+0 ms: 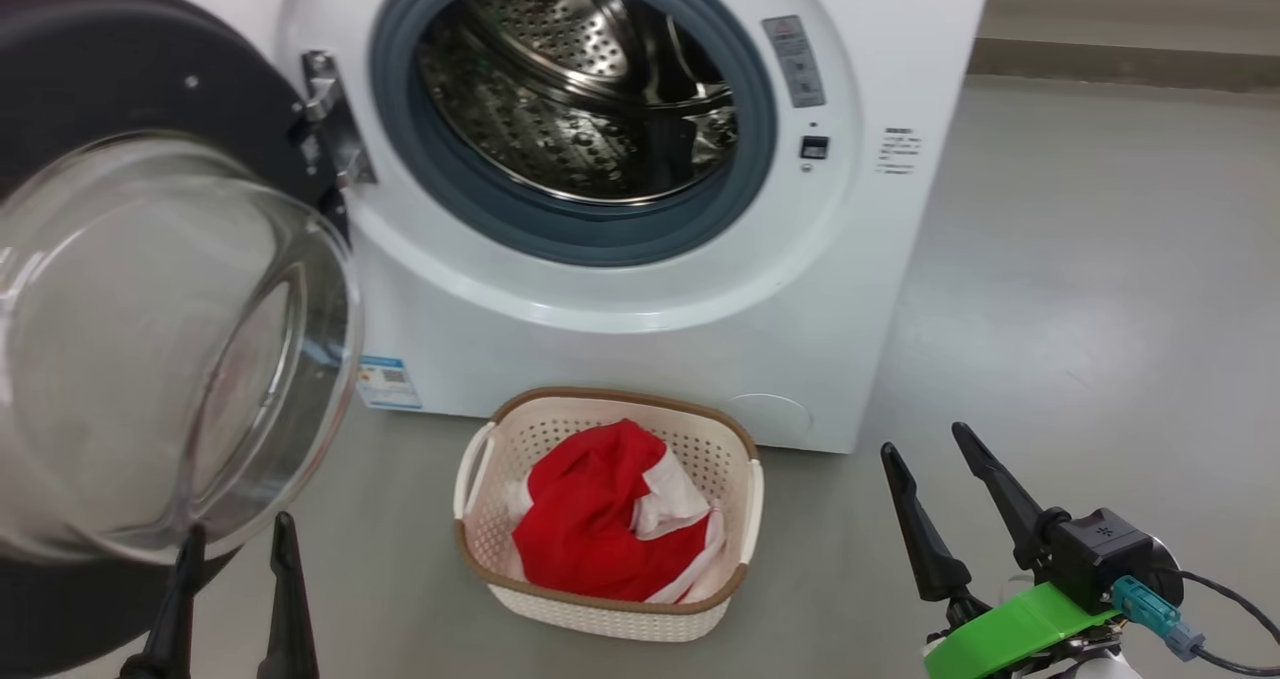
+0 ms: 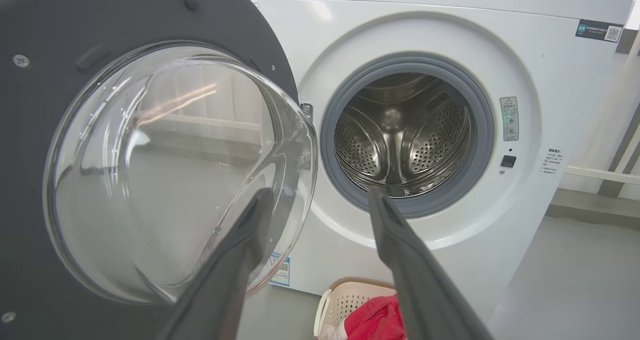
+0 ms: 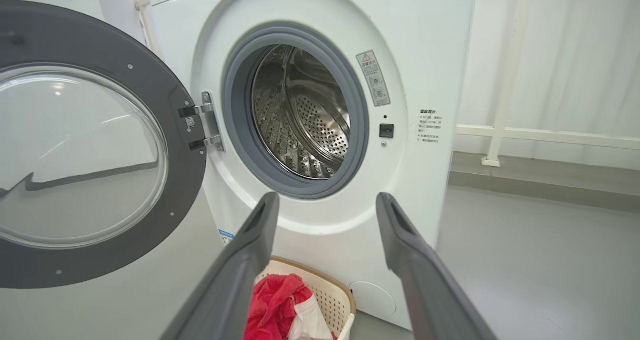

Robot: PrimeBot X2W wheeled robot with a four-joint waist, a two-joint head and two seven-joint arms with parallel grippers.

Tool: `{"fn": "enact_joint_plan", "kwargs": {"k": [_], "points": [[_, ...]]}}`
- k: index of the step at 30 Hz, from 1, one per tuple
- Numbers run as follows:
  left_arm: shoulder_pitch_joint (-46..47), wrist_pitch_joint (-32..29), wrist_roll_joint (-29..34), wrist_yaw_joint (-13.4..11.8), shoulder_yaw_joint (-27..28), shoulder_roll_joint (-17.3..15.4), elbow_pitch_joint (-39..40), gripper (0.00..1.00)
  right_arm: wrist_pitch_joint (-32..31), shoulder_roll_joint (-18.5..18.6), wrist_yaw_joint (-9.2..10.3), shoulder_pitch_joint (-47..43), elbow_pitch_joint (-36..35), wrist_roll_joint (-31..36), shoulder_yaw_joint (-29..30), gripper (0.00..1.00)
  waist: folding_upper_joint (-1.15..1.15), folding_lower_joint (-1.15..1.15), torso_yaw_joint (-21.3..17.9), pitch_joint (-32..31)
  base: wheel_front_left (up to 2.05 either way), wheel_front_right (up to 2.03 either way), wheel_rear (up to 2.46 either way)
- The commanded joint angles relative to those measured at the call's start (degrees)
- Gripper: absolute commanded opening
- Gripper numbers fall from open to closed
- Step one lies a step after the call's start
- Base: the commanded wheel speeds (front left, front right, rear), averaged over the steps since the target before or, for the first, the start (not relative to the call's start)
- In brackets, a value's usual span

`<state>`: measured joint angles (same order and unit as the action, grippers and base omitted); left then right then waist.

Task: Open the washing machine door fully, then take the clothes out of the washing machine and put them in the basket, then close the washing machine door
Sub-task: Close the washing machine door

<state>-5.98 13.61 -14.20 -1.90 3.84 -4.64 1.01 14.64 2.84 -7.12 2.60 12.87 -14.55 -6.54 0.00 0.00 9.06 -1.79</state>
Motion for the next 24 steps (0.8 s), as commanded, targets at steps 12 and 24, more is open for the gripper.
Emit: {"fn": "enact_joint_plan", "kwargs": {"k": [12,24], "points": [[0.34,-1.19,1.09,-2.33,1.81,-1.28,3.98,1.00,0.36,0.04,-0.36,3.01,-2.18,-0.44,-2.65,1.00,0.00,0.00,9.11,-0.41,0.00,0.00,0.00],[-0.39,-1.91,1.36,-3.06,1.48,-1.79,4.21,1.00,0.36,0.04,-0.36,2.49,-2.14,-0.45,-3.05,1.00,0.00,0.00,13.96,-1.22,0.00,0.00,0.00]]}}
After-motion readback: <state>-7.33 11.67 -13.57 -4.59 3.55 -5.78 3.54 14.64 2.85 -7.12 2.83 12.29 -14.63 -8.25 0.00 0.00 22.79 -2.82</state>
